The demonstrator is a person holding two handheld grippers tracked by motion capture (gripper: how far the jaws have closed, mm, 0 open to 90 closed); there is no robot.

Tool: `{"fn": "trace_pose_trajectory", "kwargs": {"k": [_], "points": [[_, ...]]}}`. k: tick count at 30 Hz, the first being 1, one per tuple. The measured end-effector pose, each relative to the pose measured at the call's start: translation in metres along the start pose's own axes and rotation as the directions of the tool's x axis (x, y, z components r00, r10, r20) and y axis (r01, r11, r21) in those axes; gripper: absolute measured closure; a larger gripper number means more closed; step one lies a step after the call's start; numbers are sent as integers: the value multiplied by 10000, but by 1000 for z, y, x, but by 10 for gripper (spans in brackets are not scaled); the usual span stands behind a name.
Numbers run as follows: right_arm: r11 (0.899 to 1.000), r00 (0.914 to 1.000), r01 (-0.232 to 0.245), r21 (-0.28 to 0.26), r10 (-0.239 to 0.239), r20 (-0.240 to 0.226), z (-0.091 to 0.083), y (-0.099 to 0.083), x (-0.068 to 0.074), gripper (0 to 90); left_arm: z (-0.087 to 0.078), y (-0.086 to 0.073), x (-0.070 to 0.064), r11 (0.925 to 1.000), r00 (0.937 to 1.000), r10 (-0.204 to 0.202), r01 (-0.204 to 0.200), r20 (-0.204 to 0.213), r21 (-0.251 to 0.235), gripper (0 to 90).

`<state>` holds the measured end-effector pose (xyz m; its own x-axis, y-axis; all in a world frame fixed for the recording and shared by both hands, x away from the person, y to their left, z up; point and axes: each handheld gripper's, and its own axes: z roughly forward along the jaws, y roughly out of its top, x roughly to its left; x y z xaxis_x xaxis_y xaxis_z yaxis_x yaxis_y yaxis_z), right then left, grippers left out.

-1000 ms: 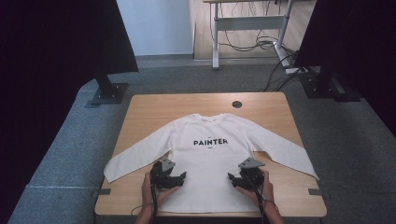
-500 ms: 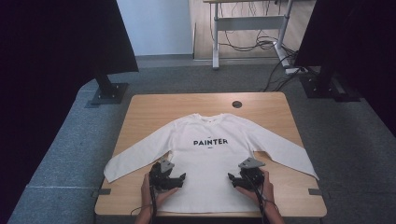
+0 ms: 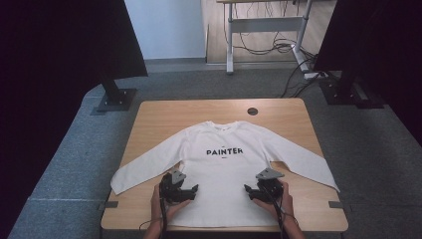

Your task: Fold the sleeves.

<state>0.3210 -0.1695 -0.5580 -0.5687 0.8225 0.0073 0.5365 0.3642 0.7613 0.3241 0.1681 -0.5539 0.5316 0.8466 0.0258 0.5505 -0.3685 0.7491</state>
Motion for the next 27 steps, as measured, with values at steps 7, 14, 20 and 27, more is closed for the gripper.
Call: {"fn": "trace_pose_trajectory", "kwargs": {"k": [7,14,20,27], "points": [[10000,10000,-11,-1,11,-4,-2,-1,-2,294,0,0,-2,10000,10000,-5,5,-9,11,199],[10000,10000,1,-1,-1,-15,-2,-1,-2,293,0,0,-2,10000,10000,-20,20,-15,18,199],[10000,9999,-54,-10,54,-94,-2,-1,-3,292,-1,-1,-3,10000,10000,-45,45,-45,14,199],[9995,9996,-285,-111,285,-1,-5,-3,-12,293,-1,0,-3,10000,10000,-67,67,-49,23,198]]}}
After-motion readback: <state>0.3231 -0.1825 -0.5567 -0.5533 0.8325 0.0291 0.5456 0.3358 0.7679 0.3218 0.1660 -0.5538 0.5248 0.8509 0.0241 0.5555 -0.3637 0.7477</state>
